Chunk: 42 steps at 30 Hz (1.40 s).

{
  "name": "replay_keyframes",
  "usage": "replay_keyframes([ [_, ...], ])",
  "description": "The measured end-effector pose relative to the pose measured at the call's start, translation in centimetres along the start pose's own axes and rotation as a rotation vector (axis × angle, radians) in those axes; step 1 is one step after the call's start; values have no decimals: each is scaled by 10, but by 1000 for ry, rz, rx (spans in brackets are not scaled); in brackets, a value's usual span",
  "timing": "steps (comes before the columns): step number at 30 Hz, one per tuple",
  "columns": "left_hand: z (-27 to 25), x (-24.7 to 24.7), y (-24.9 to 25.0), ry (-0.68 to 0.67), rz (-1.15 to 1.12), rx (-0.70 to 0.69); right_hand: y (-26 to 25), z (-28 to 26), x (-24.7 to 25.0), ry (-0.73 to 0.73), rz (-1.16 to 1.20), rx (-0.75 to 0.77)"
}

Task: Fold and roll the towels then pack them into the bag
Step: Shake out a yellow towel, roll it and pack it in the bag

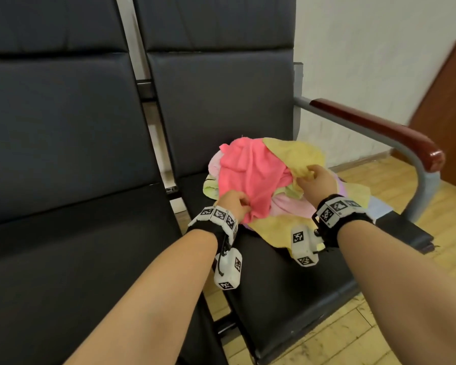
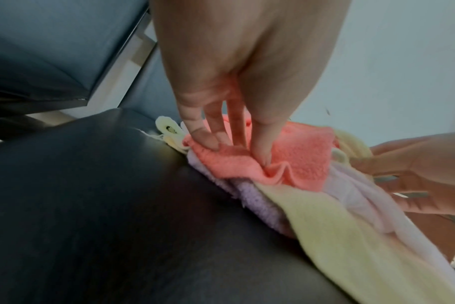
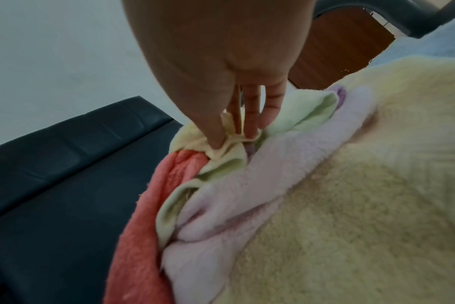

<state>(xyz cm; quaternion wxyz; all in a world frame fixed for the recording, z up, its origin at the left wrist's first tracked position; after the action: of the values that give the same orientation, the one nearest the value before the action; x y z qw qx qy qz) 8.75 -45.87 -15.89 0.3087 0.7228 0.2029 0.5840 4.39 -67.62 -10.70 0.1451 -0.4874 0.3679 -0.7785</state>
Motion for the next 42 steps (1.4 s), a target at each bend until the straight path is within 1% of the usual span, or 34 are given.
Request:
replay_keyframes([
  [3, 3, 6, 3, 22, -31, -4, 4, 0, 15, 152, 10, 29],
  [5, 1, 11, 9, 35, -87, 7, 0, -3, 31, 263, 76, 71],
  [7, 0, 20, 18, 81, -202, -10, -10, -7, 43, 305, 215, 111],
  [8, -3, 26, 27, 101, -286, -30, -16, -8, 47, 298, 290, 132],
  [9, -7, 30, 37, 91, -383, -45, -25, -10, 52, 278, 364, 158],
  [11, -13, 37, 59, 43, -524, -92, -45, -15, 55, 175, 447, 209],
  [13, -23, 41, 84, -6, -519, -173, -67, -23, 58, 58, 467, 259],
  [16, -39, 49, 115, -71, -468, -290, -98, -38, 63, -91, 587, 302],
  [17, -44, 56, 120, -52, -447, -312, -105, -43, 66, -115, 618, 302],
  [18, -49, 65, 124, -1, -420, -316, -110, -46, 69, -120, 632, 295],
  [19, -53, 75, 124, 65, -396, -299, -115, -50, 74, -113, 637, 291],
  [20, -59, 85, 124, 103, -406, -280, -118, -52, 78, -102, 635, 281],
  [21, -64, 94, 122, 105, -467, -267, -122, -56, 81, -100, 623, 271],
  [22, -72, 103, 122, 78, -557, -258, -126, -60, 81, -118, 590, 265],
  [24, -88, 119, 121, -3, -706, -253, -135, -72, 77, -200, 471, 268],
  [26, -106, 140, 126, -45, -791, -282, -149, -86, 72, -290, 349, 308],
  [27, -117, 152, 126, -57, -835, -293, -158, -94, 71, -295, 286, 322],
  [28, -130, 164, 126, -58, -878, -301, -164, -99, 72, -253, 233, 325],
  [29, -142, 177, 123, -39, -915, -307, -171, -105, 75, -176, 201, 321],
  [31, -164, 199, 116, -3, -982, -313, -184, -117, 84, -30, 277, 297],
  [33, -190, 222, 102, 37, -1001, -325, -202, -132, 87, 40, 400, 291],
  [35, -213, 245, 82, 96, -999, -322, -225, -148, 90, 87, 456, 329],
  [39, -250, 288, 24, 255, -1052, -266, -279, -183, 77, 40, 517, 443],
  [42, -263, 301, -24, 306, -1123, -178, -307, -209, 50, -22, 495, 473],
])
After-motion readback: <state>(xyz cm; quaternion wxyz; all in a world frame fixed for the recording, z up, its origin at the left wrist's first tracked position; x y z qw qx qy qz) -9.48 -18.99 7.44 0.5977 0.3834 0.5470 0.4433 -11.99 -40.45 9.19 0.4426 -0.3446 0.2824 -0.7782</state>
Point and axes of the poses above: each hand's wrist, its own z-axis towards the middle knuckle, its own x-axis out of the back of the hand, y = z × x, the point moved 7 cm from there along z, towards the middle knuckle, and after that the axes turned 10 degrees about x, right-handed, at the moved point
